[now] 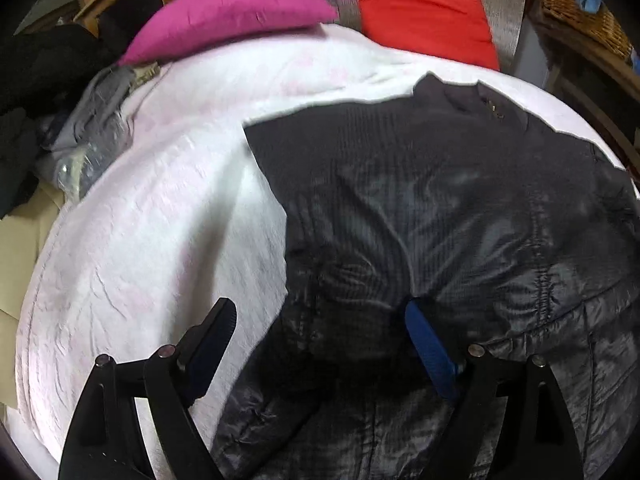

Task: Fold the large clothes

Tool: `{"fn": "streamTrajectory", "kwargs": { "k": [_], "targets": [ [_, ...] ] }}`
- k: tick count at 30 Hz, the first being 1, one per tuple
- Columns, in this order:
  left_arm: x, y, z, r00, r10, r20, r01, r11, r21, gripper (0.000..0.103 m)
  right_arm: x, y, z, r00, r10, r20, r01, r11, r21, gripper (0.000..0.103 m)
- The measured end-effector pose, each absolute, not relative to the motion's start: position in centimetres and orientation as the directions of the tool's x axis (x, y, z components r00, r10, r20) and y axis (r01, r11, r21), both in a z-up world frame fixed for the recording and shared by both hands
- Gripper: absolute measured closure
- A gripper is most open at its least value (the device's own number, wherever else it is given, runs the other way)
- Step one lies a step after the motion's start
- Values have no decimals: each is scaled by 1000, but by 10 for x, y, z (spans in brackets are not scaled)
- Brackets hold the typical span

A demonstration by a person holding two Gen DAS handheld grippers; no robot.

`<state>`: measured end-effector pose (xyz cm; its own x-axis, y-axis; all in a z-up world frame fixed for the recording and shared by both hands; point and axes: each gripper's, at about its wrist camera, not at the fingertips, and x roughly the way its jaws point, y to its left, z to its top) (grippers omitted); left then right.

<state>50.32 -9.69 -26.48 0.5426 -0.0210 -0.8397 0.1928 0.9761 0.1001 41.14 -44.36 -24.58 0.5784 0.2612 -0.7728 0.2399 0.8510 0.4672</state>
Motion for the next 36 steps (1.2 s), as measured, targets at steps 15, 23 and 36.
{"fn": "streamTrajectory", "kwargs": {
  "k": [15,23,36],
  "targets": [
    [437,-56,-232,609,-112,-785,206,978,20,16,262,-472,-197,635,193,-748,281,844,457,39],
    [384,-18,-233,644,-119,-756,193,981,10,16,173,-475,-229,573,216,-791,341,815,469,39],
    [293,50,-265,574,-83,-815,100,994,-31,16,144,-468,-287,503,204,-840,454,764,458,39]
  ]
}}
